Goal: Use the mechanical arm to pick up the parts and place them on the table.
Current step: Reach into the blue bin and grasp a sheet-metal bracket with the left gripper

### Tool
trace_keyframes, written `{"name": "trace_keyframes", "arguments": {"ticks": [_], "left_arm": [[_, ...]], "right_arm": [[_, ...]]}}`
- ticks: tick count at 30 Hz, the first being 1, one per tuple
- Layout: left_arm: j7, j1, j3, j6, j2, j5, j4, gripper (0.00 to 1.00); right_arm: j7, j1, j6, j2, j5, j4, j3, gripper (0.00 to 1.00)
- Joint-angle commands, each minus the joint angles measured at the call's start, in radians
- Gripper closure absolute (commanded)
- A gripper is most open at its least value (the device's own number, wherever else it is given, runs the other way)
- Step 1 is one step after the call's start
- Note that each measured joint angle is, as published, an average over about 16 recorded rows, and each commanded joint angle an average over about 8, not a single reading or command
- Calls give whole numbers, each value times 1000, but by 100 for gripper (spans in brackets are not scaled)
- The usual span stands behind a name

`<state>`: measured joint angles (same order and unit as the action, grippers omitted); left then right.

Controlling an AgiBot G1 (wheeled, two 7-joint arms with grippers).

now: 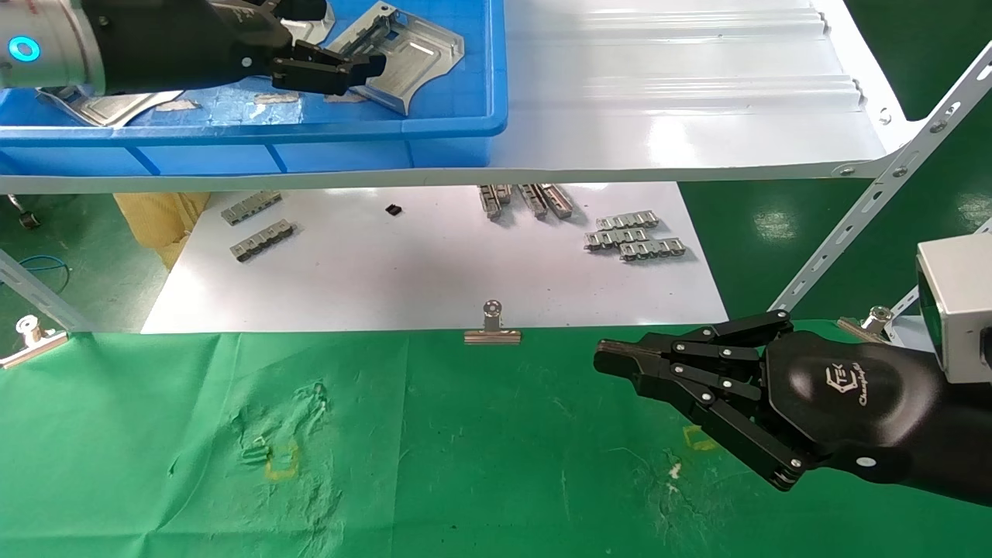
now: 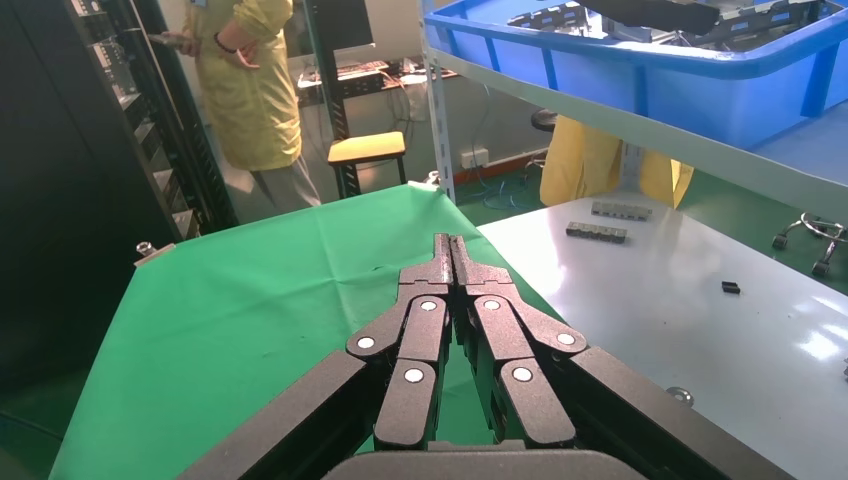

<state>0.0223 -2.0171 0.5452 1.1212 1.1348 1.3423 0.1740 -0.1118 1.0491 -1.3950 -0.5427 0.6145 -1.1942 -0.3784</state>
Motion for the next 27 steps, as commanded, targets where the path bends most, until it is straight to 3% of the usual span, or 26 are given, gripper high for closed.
{"name": "trace_keyframes", "arguments": {"ticks": [1, 9, 27], "left_arm": [[16, -14, 5, -25, 18, 9, -35, 100], [44, -27, 7, -117, 60, 18, -104, 100], [46, -29, -1, -118, 82, 6, -161, 100]], "right_arm": [[0, 0, 0, 0, 0, 0, 0, 100], [0, 0, 0, 0, 0, 0, 0, 100], [0, 0, 0, 0, 0, 0, 0, 100]]}}
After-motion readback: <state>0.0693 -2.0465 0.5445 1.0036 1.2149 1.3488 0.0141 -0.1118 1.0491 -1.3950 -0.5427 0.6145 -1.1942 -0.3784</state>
